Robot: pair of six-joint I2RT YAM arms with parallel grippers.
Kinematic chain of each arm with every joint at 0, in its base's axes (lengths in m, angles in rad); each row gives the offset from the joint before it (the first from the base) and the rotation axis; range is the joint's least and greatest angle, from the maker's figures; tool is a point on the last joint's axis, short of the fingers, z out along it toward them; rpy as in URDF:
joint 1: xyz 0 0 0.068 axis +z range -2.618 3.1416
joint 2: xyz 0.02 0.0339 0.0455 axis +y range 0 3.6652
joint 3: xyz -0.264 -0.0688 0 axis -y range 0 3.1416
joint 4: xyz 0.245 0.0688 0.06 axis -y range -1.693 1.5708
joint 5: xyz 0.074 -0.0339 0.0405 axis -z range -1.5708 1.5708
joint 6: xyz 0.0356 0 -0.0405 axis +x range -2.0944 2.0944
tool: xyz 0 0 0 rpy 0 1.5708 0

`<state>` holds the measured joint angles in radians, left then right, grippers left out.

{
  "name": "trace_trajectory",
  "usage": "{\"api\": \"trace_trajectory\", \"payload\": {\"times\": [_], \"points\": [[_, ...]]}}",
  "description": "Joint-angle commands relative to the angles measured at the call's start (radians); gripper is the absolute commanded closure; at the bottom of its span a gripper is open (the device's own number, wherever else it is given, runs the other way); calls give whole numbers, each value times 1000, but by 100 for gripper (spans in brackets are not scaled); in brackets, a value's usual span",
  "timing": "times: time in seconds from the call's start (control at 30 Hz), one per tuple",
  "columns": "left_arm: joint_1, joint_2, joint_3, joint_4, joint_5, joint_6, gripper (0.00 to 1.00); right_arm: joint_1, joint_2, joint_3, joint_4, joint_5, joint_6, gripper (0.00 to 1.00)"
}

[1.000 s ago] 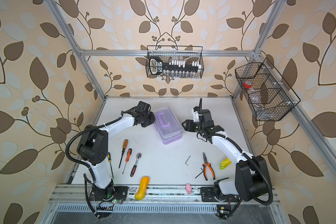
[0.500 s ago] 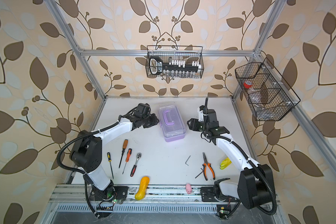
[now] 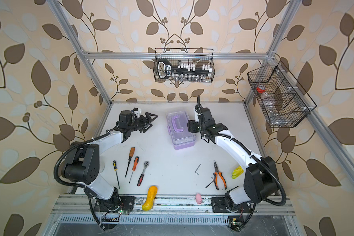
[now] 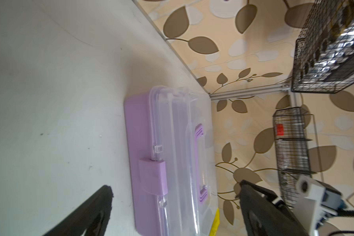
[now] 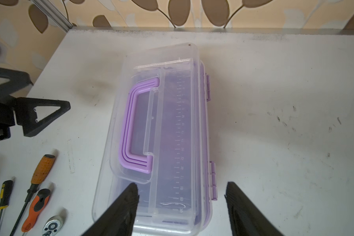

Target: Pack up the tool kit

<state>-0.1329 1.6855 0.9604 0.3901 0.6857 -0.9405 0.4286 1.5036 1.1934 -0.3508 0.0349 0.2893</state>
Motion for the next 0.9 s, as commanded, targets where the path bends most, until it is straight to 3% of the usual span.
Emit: {"api": "trace_trajectory", "payload": {"times": [0.0,0.13,0.27,0.3,0.33,0.63,0.87], "points": [[-10,86,-20,334,166,-185,1,20,59,96,-61,45,-40,31],[-14,165,-76,529,166,-276,1,27,140,189,-100,47,-66,30],[-25,196,-107,583,166,-292,4,29,203,248,-117,45,-78,23],[-30,202,-113,593,166,-291,5,29,217,259,-115,44,-81,1],[-37,210,-115,600,166,-290,7,29,230,266,-112,42,-87,0],[-78,276,-119,650,140,-318,8,29,296,275,-77,-11,-200,0],[-103,325,-112,714,123,-359,10,25,331,267,-61,-44,-211,0]]}}
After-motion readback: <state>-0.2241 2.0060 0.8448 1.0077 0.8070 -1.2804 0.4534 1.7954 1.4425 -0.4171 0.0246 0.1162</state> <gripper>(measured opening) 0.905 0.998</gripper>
